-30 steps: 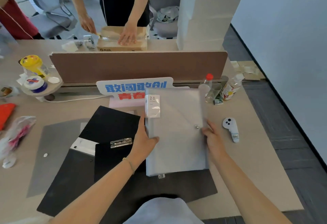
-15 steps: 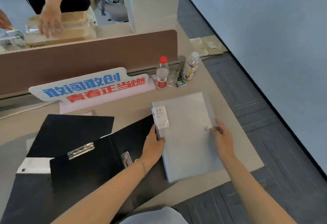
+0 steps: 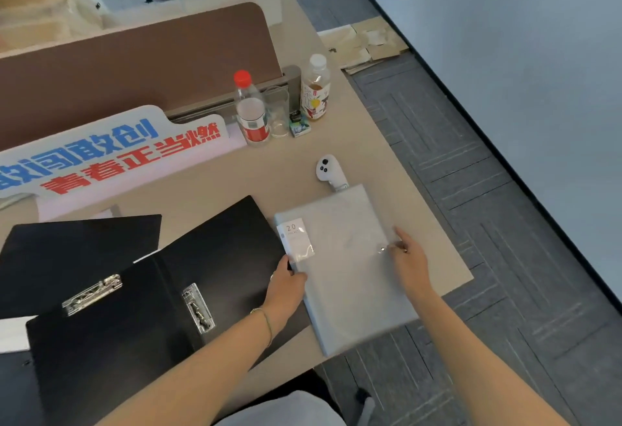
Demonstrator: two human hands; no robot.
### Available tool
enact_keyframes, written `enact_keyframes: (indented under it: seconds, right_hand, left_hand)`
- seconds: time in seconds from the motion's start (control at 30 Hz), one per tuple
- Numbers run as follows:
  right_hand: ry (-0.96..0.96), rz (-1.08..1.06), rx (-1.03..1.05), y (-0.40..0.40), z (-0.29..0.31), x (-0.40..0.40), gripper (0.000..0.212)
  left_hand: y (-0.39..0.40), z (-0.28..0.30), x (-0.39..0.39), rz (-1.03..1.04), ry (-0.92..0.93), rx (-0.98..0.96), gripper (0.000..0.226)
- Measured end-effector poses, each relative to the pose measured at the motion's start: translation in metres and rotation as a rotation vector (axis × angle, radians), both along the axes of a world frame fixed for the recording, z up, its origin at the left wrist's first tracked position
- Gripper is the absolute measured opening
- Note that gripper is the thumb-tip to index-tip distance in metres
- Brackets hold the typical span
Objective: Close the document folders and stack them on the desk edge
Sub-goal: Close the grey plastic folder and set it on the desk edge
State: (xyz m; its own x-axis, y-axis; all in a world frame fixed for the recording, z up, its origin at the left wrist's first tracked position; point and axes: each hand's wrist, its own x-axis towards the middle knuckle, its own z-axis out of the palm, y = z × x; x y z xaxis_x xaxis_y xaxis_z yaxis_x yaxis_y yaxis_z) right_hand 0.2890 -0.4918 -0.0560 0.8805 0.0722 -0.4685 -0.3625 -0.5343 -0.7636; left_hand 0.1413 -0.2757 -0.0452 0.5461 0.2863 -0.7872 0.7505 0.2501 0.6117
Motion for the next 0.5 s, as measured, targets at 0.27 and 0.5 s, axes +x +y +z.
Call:
enact_keyframes:
  seconds: [0.27, 0.5]
  right_hand:
    - [0.032, 0.004, -0.018, -0.017, -0.02, 0.001, 0.053]
    - [-0.019, 0.105, -0.11, -0.014, -0.034, 0.011, 0.061]
  left_hand:
    - [-0.021, -0.03, 0.003, 0.011, 0.027, 0.056, 0.047]
    - [-0.022, -0.056, 0.007, 0.081, 0.047, 0.087, 0.071]
